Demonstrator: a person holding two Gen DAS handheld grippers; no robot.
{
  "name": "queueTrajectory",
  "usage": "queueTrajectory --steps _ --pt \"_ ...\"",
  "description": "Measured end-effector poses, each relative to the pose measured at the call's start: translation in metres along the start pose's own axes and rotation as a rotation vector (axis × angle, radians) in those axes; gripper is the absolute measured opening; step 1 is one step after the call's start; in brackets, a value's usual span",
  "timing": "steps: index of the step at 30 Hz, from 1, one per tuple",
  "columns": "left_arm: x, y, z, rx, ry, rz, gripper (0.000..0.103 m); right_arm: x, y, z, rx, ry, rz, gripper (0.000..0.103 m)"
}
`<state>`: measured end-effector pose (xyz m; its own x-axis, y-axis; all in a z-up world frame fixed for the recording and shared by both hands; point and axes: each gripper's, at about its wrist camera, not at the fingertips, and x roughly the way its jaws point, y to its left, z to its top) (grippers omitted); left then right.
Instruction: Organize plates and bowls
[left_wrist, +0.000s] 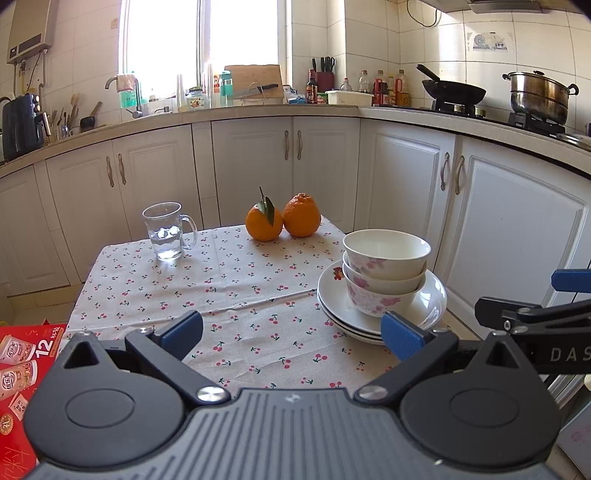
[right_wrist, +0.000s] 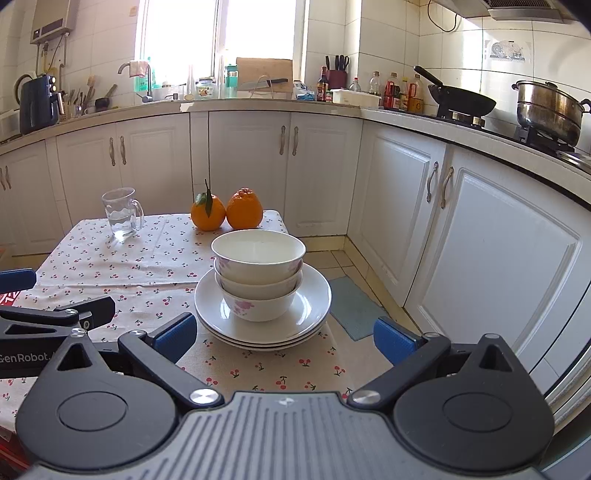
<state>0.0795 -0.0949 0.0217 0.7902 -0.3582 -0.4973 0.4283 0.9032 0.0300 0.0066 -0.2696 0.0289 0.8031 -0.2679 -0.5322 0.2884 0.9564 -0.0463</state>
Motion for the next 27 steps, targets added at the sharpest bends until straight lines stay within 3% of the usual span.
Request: queueTrajectory --steps 27 --pt "-0.0002 -0.0006 -0.001 0.003 -0.002 0.001 0.102 -0.0035 0.0004 0.001 -0.005 -0.008 0.003 0.103"
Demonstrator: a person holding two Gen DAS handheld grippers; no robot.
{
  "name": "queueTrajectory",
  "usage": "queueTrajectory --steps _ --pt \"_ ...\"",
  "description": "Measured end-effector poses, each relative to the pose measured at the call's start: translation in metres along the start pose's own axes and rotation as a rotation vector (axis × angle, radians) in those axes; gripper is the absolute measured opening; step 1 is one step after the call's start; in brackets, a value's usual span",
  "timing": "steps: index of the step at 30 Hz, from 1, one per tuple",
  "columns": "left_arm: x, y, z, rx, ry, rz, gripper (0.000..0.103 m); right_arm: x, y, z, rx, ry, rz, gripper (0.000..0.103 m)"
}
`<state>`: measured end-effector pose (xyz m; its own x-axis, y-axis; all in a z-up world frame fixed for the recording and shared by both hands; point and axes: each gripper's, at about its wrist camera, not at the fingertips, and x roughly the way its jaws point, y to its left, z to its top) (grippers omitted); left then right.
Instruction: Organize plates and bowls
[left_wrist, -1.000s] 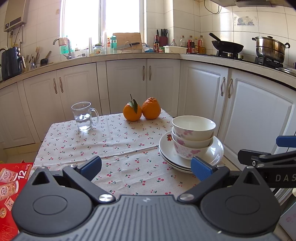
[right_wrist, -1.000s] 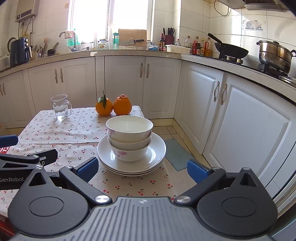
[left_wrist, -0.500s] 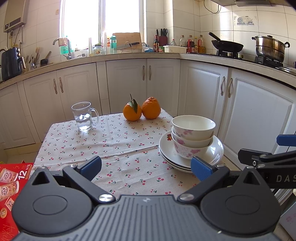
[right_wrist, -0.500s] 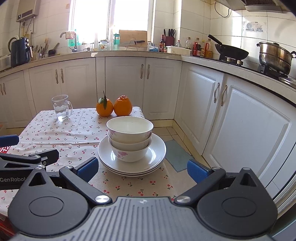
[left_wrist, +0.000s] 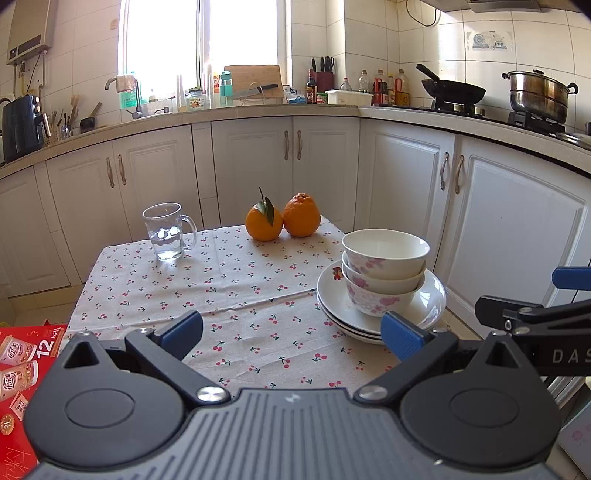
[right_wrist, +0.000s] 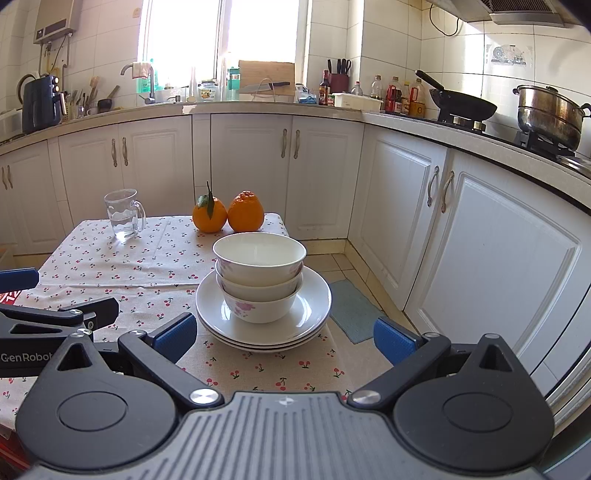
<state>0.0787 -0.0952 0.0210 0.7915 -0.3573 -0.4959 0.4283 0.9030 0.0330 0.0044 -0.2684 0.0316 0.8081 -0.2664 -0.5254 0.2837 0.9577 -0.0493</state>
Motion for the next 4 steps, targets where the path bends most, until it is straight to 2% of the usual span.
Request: queueTrajectory --steps 4 --pt "0.0001 -0.0001 0.0001 0.0 0.001 0.0 0.102 0.0 -0.0001 0.0004 -0.001 0.0 0.001 0.103"
